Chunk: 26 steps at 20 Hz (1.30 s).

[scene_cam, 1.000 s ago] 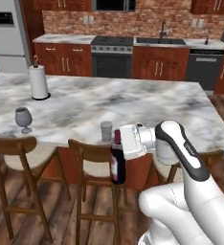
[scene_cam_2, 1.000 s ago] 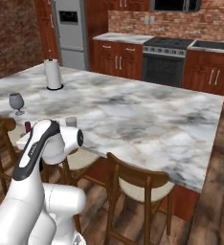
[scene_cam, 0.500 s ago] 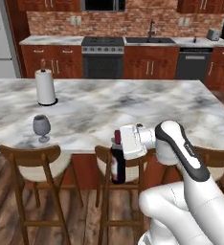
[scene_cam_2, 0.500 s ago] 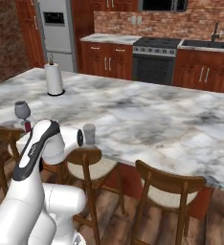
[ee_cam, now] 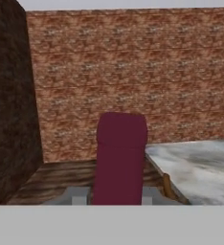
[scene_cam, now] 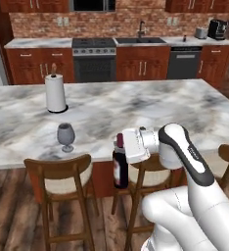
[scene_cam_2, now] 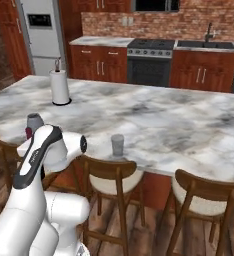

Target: There is a wine glass and glass cup on the dining counter. Place the wine bottle next to the wine glass and the juice bottle next to the glass cup.

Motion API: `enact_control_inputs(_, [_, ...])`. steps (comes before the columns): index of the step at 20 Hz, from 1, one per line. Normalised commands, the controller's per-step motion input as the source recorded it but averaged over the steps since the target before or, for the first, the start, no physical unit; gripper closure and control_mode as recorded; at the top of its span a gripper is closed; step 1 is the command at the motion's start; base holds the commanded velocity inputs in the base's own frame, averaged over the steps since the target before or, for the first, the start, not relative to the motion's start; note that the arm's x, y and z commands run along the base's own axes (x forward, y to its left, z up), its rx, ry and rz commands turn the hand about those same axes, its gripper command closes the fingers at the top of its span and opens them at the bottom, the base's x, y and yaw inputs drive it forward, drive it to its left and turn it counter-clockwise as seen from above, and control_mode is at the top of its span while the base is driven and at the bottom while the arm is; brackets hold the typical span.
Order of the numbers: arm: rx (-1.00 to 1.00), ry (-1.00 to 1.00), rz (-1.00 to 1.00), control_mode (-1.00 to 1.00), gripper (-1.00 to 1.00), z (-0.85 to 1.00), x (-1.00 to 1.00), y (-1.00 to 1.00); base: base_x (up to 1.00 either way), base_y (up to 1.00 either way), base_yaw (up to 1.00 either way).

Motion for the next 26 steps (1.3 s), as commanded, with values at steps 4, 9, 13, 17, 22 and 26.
enact_control_inputs(4, [0.00, 0.00, 0.00, 1.00, 1.00, 0.00, 0.00, 0.00, 0.00, 0.72, -0.28])
enact_control_inputs(9, [0.00, 0.00, 0.00, 1.00, 1.00, 0.00, 0.00, 0.00, 0.02, 0.68, -0.28])
enact_control_inputs(13, [0.00, 0.00, 0.00, 1.00, 1.00, 0.00, 0.00, 0.00, 0.08, 0.66, -0.16])
enact_control_inputs(17, [0.00, 0.00, 0.00, 1.00, 1.00, 0.00, 0.00, 0.00, 0.10, 0.52, -0.02])
enact_control_inputs(22, [0.00, 0.00, 0.00, 1.00, 1.00, 0.00, 0.00, 0.00, 0.40, 0.44, 0.03])
enact_control_inputs(26, [0.00, 0.00, 0.00, 1.00, 1.00, 0.00, 0.00, 0.00, 0.59, 0.16, 0.11])
